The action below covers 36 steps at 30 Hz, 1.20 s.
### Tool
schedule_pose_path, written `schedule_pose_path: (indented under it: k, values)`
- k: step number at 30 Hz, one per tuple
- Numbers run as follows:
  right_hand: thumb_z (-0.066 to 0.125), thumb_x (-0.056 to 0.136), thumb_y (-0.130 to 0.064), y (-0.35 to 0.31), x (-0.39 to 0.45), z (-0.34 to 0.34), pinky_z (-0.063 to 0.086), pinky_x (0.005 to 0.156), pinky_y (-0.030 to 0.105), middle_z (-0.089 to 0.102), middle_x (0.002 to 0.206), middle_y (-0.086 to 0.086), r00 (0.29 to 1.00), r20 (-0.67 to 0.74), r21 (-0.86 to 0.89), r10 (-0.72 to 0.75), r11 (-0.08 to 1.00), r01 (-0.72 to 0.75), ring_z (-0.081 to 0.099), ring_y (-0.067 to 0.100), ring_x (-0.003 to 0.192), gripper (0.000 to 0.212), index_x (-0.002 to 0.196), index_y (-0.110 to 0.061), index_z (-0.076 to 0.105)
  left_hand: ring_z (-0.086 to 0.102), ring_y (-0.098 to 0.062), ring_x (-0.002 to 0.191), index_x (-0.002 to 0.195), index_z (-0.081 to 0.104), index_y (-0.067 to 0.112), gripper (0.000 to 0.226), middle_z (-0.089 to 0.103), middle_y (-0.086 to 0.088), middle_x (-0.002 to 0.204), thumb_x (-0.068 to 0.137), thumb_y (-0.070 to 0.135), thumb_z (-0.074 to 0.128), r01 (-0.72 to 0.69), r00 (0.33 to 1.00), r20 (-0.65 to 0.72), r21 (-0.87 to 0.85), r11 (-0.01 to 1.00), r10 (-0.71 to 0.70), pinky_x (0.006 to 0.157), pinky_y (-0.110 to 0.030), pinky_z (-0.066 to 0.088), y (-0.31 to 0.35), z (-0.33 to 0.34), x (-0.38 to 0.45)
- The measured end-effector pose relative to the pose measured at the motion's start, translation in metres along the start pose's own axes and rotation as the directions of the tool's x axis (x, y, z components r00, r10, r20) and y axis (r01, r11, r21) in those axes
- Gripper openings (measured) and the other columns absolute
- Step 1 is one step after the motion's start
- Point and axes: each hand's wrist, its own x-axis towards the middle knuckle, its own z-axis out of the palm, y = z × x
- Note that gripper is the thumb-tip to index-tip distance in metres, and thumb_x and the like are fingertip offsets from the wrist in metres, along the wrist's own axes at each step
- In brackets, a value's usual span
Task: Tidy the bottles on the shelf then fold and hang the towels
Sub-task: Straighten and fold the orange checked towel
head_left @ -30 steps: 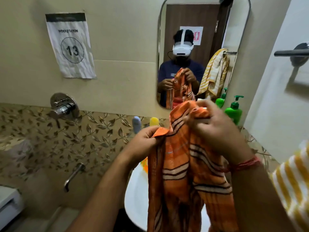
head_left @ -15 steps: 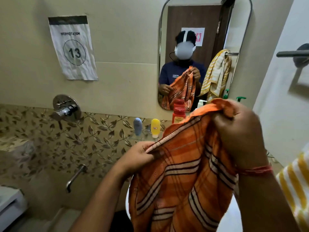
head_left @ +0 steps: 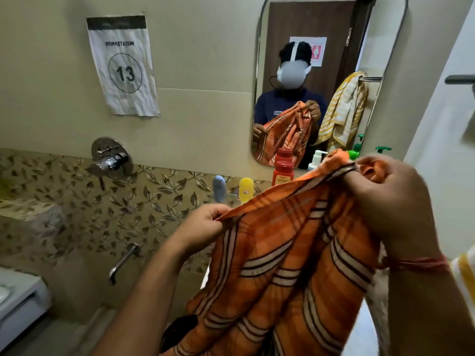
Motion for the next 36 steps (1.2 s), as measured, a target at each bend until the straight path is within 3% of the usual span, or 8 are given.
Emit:
schedule_pose_path:
  k: [6, 9, 15, 18, 23, 26, 33, 36]
  values:
    - [0.073, 0.072, -0.057, -0.036, -0.017, 0.033, 0.056, 0.078, 0.037, 0.062, 0.100, -0.015, 0.706, 0.701, -0.187, -0.100, 0.930, 0.317, 0.064, 0.012, 0.090, 0.071, 0.134, -0.045, 0.040, 0.067, -0.023, 0.081, 0.093, 0.069, 0.013, 0.013, 0.071, -0.012, 0.089, 0.091, 0.011, 0.057, -0.270, 0.963, 0.001, 0.024, 0.963, 0.270, 0.073, -0.041, 0.053, 0.063, 0.029, 0.006]
    - [0.065, 0.082, -0.033, -0.028, -0.016, 0.044, 0.055, 0.069, 0.039, 0.065, 0.081, -0.009, 0.812, 0.561, -0.121, -0.160, 0.955, 0.271, 0.063, 0.016, 0.078, 0.008, 0.089, -0.032, 0.061, 0.060, -0.011, 0.070, 0.086, 0.067, 0.008, 0.006, 0.068, -0.013, 0.081, 0.091, 0.009, 0.064, -0.331, 0.939, -0.076, 0.057, 0.942, 0.334, 0.063, -0.030, 0.048, 0.068, 0.028, 0.010]
    - [0.060, 0.090, -0.025, -0.013, -0.008, 0.011, 0.038, 0.047, 0.018, 0.060, 0.065, -0.009, 0.997, -0.070, 0.031, -0.020, 0.999, 0.022, 0.054, 0.001, 0.057, 0.012, 0.083, -0.018, 0.068, 0.061, 0.006, 0.072, 0.085, 0.069, 0.022, 0.016, 0.067, 0.013, 0.078, 0.098, 0.021, 0.061, -0.096, 0.995, 0.061, 0.237, 0.967, 0.084, 0.073, -0.025, 0.048, -0.007, 0.011, 0.013]
    - [0.063, 0.089, -0.028, -0.006, -0.004, 0.010, 0.043, 0.052, 0.023, 0.062, 0.075, -0.006, 0.992, 0.121, -0.079, -0.029, 0.996, 0.039, 0.056, 0.003, 0.065, 0.010, 0.099, -0.027, 0.062, 0.056, -0.009, 0.074, 0.084, 0.059, 0.010, 0.023, 0.060, 0.003, 0.078, 0.103, 0.018, 0.050, -0.071, 0.985, -0.155, 0.047, 0.996, 0.077, 0.080, -0.033, 0.045, -0.021, 0.015, 0.017]
    - [0.069, 0.071, -0.062, -0.022, -0.019, 0.047, 0.057, 0.080, 0.031, 0.064, 0.107, -0.013, 0.738, 0.674, -0.074, -0.041, 0.990, 0.123, 0.064, 0.010, 0.094, 0.074, 0.135, -0.037, 0.043, 0.055, -0.007, 0.069, 0.082, 0.057, 0.020, 0.023, 0.058, 0.010, 0.071, 0.103, 0.026, 0.049, -0.323, 0.940, -0.157, -0.139, 0.936, 0.301, 0.068, -0.031, 0.046, 0.044, 0.039, 0.016]
    - [0.068, 0.086, -0.041, -0.017, -0.021, 0.059, 0.049, 0.063, 0.032, 0.066, 0.078, -0.010, 0.805, 0.567, 0.055, -0.177, 0.983, 0.177, 0.061, 0.010, 0.073, 0.015, 0.090, -0.026, 0.066, 0.065, -0.014, 0.079, 0.089, 0.062, 0.020, 0.013, 0.067, 0.002, 0.082, 0.098, 0.030, 0.061, -0.340, 0.940, -0.054, -0.154, 0.928, 0.335, 0.073, -0.035, 0.054, 0.056, 0.037, 0.017]
    - [0.062, 0.087, -0.035, 0.006, -0.006, 0.025, 0.043, 0.055, 0.027, 0.062, 0.066, -0.002, 0.998, -0.013, 0.099, 0.069, 0.993, -0.068, 0.058, 0.013, 0.064, 0.023, 0.071, -0.019, 0.062, 0.064, -0.007, 0.068, 0.078, 0.070, 0.021, 0.016, 0.068, 0.007, 0.075, 0.092, 0.029, 0.071, -0.073, 0.994, 0.090, 0.115, 0.991, 0.062, 0.067, -0.030, 0.051, -0.011, 0.003, 0.008]
    - [0.065, 0.088, -0.032, 0.005, -0.005, 0.026, 0.042, 0.055, 0.023, 0.060, 0.069, -0.005, 0.996, 0.076, -0.007, 0.049, 0.999, -0.049, 0.058, 0.013, 0.067, 0.018, 0.076, -0.019, 0.061, 0.066, -0.011, 0.076, 0.092, 0.073, 0.014, 0.014, 0.072, -0.002, 0.082, 0.092, 0.028, 0.070, -0.112, 0.994, -0.019, -0.048, 0.993, 0.111, 0.071, -0.038, 0.054, -0.008, -0.002, 0.003]
